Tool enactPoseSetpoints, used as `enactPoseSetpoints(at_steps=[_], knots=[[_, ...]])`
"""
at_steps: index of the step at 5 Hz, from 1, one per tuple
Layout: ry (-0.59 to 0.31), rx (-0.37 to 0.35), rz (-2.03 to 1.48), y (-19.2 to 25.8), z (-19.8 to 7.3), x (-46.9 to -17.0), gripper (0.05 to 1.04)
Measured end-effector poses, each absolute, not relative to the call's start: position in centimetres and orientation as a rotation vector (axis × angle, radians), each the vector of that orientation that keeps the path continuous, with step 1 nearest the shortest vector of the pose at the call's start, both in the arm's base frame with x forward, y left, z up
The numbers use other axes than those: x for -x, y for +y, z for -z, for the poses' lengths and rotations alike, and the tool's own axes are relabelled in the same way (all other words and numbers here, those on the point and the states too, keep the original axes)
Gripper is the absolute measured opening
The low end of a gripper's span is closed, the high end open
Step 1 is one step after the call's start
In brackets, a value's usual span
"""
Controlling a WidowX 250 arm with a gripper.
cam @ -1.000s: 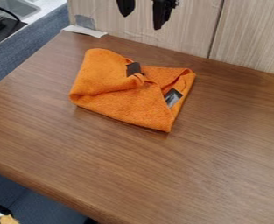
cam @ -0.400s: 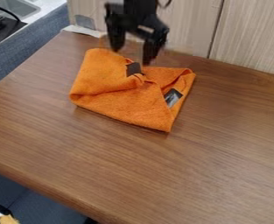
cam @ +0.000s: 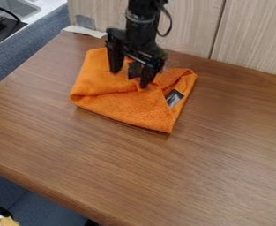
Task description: Unfold cloth from right to left
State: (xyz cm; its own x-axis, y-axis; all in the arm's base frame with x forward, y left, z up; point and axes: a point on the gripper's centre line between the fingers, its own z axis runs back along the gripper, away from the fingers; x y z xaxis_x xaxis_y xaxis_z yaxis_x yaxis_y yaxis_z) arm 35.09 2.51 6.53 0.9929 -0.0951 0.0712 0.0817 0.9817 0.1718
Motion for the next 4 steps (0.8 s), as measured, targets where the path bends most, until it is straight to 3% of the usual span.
enactPoseSetpoints(at_steps=[2,3,4], knots=[[-0.085,-0.168,0.075,2.5,-6.49,-35.09,0.367],[-0.081,-0.169,0.076,2.51,-6.3,-34.97,0.164],[-0.076,-0.162,0.085,2.4,-6.32,-34.89,0.067]])
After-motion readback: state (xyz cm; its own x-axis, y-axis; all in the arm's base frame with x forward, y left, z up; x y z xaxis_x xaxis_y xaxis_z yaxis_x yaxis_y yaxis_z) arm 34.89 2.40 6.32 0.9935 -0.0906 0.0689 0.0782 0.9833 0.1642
